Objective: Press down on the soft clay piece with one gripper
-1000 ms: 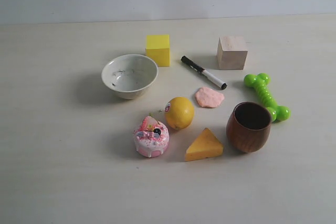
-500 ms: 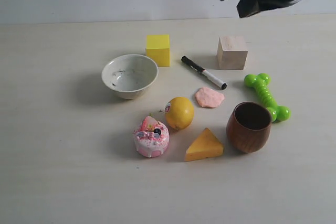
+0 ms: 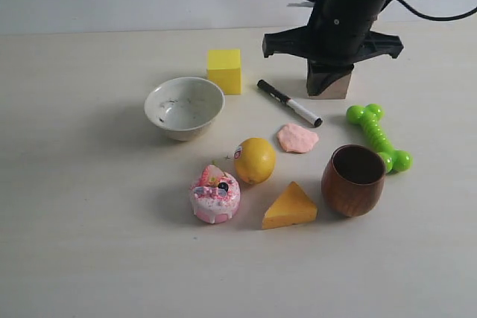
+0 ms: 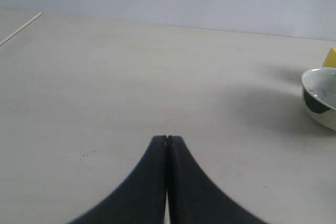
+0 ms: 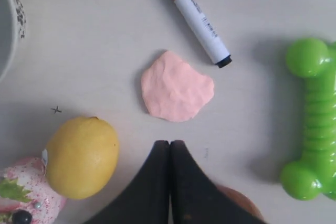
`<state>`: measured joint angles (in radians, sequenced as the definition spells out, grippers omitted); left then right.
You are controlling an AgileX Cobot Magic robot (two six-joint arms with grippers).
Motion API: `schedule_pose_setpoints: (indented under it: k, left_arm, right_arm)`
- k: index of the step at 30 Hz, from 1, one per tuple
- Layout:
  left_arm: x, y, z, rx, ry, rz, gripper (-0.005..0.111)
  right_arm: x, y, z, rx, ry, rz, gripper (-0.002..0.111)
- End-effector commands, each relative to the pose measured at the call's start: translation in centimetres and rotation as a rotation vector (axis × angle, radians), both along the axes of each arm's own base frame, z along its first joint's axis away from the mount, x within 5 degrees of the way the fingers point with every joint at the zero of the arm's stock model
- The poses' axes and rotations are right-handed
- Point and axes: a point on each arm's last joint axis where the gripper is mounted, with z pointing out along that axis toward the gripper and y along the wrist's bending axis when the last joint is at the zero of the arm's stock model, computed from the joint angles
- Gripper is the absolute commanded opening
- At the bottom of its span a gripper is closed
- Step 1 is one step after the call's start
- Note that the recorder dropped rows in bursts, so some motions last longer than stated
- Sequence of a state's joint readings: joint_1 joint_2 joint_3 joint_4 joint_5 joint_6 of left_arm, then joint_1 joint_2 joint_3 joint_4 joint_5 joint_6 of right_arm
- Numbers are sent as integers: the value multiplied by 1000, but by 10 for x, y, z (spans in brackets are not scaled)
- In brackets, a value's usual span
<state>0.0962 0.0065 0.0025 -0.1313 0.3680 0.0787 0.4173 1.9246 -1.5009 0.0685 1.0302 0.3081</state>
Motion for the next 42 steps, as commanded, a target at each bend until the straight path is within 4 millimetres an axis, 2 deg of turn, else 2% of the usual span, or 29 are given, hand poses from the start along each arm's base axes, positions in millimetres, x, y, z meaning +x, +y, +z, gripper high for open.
schedule_pose_setpoints:
  k: [1,7,19,25,42]
  left_arm:
    - [0,0,2,-7,-21,-3,0]
    - [0,0,2,-7,-21,-3,0]
    - [0,0,2,-7,-21,-3,0]
    - [0,0,2,-7,-21,-3,0]
    - [0,0,2,-7,-21,-3,0]
  right_arm:
    - [5,4,-20,-11,59,-22,0]
    - [9,8,-43,2,118,-59,0]
    - [17,14,-72,20,135,-118,0]
    - [21,15,-75,41,110,-176,0]
    - [32,19,-89,-2,155,-182,0]
